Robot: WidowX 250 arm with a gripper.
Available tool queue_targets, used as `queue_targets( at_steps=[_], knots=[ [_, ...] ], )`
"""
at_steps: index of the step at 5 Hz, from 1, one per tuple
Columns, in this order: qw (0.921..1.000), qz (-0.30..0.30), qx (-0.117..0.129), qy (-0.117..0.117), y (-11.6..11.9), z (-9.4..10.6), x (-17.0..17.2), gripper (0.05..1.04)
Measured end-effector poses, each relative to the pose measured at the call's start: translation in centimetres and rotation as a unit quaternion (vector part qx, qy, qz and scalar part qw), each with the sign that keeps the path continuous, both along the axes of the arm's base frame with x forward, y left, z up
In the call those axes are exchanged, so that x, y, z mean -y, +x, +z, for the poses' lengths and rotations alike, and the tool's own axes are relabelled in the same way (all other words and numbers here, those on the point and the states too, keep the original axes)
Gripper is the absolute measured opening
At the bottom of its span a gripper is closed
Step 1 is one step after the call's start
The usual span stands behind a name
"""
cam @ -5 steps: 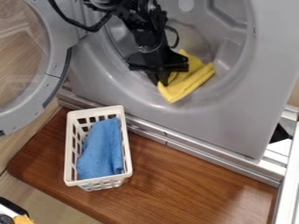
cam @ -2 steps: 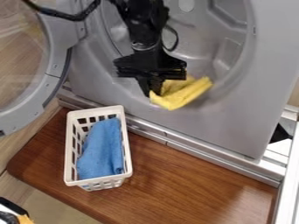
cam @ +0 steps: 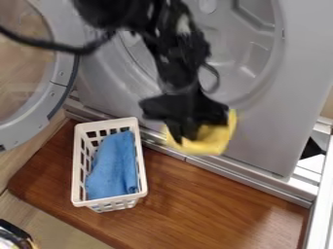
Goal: Take the yellow cloth out of the washing machine and put on the right side of the table
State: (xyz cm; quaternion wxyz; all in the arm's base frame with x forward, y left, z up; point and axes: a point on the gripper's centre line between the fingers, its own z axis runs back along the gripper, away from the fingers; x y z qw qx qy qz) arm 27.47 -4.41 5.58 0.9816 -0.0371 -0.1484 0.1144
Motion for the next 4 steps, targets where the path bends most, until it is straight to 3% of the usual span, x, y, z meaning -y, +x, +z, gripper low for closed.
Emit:
queue_targets(
  at_steps=[2,4],
  knots=[
    [0.9988,-0.048,0.006,-0.009,-2.4,-2.9,3.8,0.068],
    [0.9976,-0.058,-0.036,0.015,-3.4,-6.4,4.8,0.068]
  ],
)
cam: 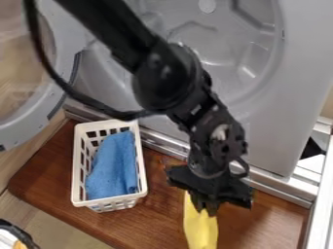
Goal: Take the yellow cloth out of the washing machine and put on the right side of the table
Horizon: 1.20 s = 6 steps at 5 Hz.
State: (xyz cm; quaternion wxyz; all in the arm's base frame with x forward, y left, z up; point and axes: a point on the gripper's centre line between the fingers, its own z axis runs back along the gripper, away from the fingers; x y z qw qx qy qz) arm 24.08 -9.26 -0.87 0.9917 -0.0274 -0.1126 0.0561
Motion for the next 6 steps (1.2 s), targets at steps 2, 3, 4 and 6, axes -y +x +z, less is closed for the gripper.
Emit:
queue_targets(
  at_steps=[2,3,4,6],
  knots=[
    [0.9996,-0.019,-0.007,-0.021,0.6,-1.7,1.2,0.068],
    [0.9991,-0.032,-0.005,-0.025,1.7,-2.3,1.9,0.068],
    [0.9988,-0.043,0.001,-0.024,3.2,-3.0,2.5,0.068],
    [0.9975,-0.054,-0.041,-0.019,3.8,-6.0,3.0,0.265]
  ],
)
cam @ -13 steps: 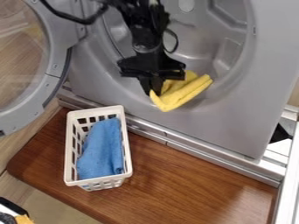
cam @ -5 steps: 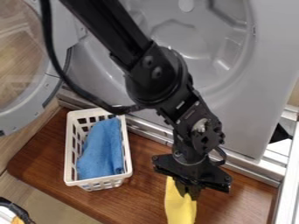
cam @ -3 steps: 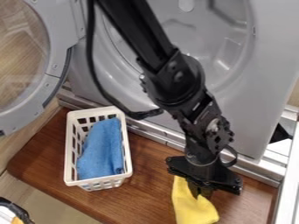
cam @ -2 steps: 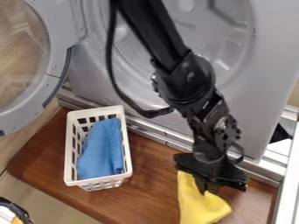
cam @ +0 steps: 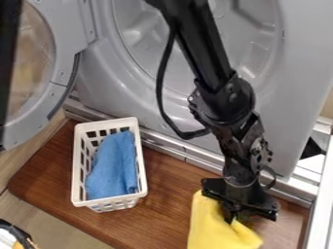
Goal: Take the yellow cloth out of the washing machine and put on the right side of the table
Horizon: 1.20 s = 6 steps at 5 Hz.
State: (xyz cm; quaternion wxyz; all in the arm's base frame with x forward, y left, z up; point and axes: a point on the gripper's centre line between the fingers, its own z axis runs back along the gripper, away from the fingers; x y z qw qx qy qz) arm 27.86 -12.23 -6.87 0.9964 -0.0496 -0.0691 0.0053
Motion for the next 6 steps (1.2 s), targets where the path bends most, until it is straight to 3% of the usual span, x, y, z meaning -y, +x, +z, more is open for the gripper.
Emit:
queue_targets(
  at_steps=[2,3,4,6],
  knots=[
    [1.0000,0.004,-0.004,0.002,0.1,0.1,0.0,0.860],
    [0.9999,-0.003,-0.004,0.009,0.0,0.7,-0.3,1.015],
    [0.9991,-0.009,0.003,0.040,0.3,2.8,-0.6,1.011],
    [0.9995,-0.004,0.029,0.010,0.8,7.9,-0.8,1.001]
  ],
)
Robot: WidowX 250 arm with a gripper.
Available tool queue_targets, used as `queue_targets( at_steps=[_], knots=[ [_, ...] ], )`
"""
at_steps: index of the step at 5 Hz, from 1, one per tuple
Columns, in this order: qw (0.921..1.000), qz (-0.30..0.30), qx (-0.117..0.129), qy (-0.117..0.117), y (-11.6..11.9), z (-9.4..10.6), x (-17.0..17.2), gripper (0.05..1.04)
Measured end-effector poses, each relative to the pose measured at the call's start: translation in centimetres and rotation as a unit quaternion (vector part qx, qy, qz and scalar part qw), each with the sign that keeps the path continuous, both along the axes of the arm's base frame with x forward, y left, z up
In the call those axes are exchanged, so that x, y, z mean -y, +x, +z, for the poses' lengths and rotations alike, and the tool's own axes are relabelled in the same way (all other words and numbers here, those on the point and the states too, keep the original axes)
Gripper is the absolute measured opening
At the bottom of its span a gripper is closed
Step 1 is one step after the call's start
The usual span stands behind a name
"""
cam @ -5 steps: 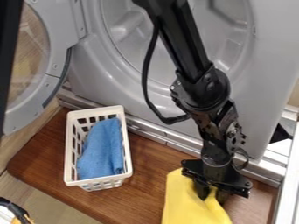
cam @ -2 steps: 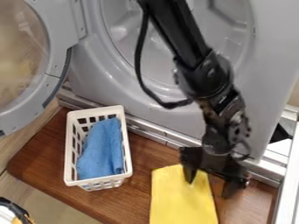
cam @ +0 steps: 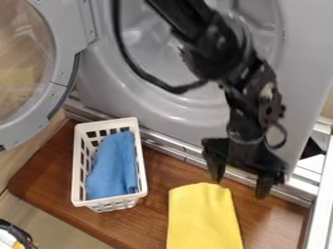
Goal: Take the yellow cloth out of the washing machine and put on the right side of the table
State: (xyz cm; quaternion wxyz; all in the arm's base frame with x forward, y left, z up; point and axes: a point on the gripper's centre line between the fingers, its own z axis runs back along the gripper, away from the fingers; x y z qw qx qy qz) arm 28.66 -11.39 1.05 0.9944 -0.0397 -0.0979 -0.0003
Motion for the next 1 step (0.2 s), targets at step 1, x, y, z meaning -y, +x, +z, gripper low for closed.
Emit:
queue_targets(
  at_steps=[1],
  knots=[
    [1.0000,-0.001,0.009,-0.002,-0.23,2.51,-0.76,1.001]
  ],
)
